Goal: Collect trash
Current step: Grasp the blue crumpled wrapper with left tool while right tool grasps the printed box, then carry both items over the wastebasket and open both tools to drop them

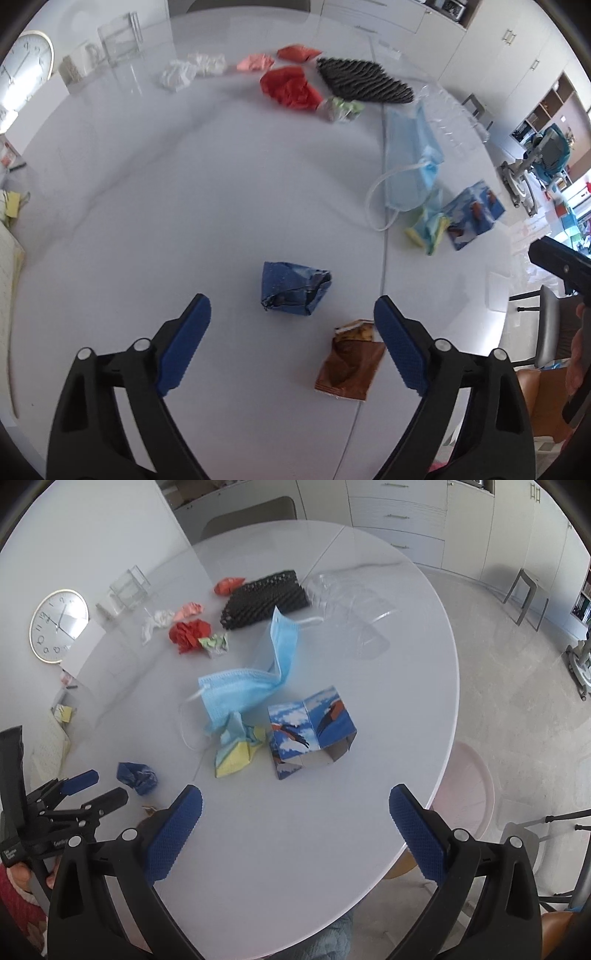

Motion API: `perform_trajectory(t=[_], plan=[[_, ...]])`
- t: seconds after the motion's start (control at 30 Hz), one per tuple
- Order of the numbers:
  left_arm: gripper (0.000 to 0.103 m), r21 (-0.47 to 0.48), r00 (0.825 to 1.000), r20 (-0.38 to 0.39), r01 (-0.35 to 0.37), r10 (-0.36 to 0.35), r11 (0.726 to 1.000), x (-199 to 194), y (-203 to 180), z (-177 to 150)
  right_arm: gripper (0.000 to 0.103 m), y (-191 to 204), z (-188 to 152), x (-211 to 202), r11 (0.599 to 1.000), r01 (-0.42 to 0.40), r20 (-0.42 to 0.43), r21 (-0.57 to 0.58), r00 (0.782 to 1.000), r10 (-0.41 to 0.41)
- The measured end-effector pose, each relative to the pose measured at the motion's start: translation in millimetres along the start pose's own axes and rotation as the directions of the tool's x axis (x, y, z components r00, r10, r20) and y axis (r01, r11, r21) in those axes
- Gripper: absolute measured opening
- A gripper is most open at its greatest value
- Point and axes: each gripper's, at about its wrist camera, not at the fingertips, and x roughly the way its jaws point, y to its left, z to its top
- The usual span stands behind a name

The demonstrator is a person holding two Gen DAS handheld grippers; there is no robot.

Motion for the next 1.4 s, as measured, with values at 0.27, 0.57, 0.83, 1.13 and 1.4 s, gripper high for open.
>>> perform_trajectory(t=[0.27,0.57,0.83,1.13,1.4], plan=[[0.070,0.009,1.000,-0.012,-0.003,0.003,1.000,28,2,5,0.101,-5,-2,20,1.000,0.028,-0.018,0.013,0.999,-0.028],[0.042,0.039,1.000,-0.019,-0.019,0.019,0.999,31,-4,7,0.101,-5,2,19,1.000,0.028,0.005,0.000,1.000,-0.028],[0.030,0.007,1.000,-0.015,-0.010,0.010,1.000,12,8,12,0.101,-4,24,44,0.996,0.034,0.014,-0.083,0.999,-0.033],[0.030,-0.002,1.000,0.026,0.002,-0.002,1.000,-9,12,12,0.100,-12,38,62,0.994,0.038,0.003,-0.103,0.999,-0.038],[0.031,-0.006,1.000,0.030,0.009,-0.009,1.000,-13,7,14,0.065,-19,37,76,0.993,0.002,-0.055,-0.114,0.998,-0.009]])
